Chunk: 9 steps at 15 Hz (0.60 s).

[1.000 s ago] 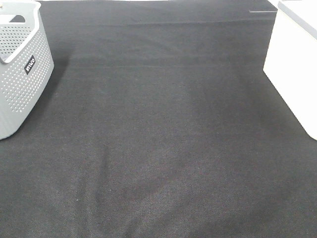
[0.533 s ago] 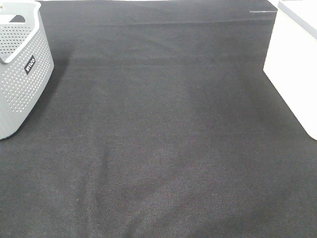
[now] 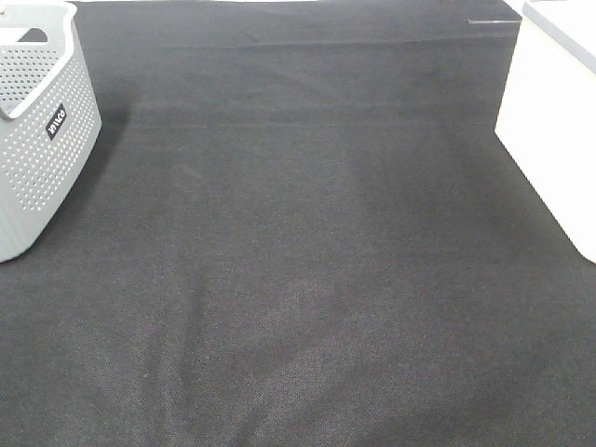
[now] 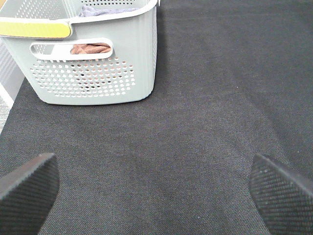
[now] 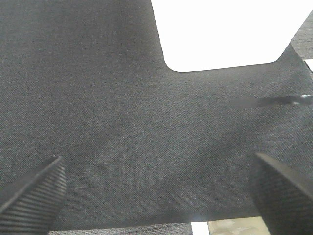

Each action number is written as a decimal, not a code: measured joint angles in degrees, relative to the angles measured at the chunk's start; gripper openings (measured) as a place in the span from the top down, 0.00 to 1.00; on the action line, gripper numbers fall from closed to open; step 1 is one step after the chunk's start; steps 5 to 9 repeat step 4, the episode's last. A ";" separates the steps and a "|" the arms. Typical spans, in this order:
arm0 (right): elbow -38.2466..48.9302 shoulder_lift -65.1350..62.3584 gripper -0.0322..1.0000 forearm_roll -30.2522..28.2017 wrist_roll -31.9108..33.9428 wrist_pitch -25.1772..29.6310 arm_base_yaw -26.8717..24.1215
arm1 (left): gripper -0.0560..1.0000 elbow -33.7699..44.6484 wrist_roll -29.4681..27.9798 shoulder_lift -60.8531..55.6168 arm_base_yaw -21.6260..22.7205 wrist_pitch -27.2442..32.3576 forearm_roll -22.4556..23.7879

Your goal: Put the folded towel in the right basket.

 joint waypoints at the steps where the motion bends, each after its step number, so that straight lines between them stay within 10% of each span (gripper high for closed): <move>1: 0.00 0.00 0.02 0.00 0.00 0.00 0.00 | 0.01 0.00 0.00 0.00 0.00 0.00 0.00; 9: 0.00 0.00 0.02 0.00 0.00 0.00 0.00 | 0.01 0.00 0.00 0.00 0.00 0.00 0.00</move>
